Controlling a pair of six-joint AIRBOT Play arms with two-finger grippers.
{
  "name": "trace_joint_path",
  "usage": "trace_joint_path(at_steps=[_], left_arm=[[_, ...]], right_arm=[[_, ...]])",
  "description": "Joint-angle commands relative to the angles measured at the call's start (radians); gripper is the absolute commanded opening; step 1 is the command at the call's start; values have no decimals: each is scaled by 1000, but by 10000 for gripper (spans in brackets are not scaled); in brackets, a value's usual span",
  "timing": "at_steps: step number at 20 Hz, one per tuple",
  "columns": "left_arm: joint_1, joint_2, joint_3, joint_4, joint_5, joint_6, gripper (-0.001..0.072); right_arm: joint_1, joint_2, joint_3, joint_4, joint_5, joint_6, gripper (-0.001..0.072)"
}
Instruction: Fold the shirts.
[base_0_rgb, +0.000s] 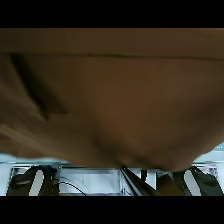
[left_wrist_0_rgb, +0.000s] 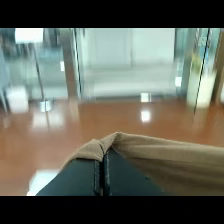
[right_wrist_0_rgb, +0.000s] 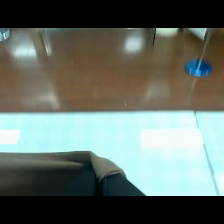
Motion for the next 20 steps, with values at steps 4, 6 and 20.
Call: trace_joint_path(at_steps=[4, 6, 20], left_arm=[[-39, -138, -403, -89, 129, -37, 22], [-60, -279, -440, -140, 199, -20, 22], [-217, -1160, -94, -240, 417, -67, 22]], right_arm=[[0, -29, -365, 68, -112, -1, 23], [0, -97, -463, 121, -215, -34, 23], [56, -1012, -277, 291, -557, -74, 23]])
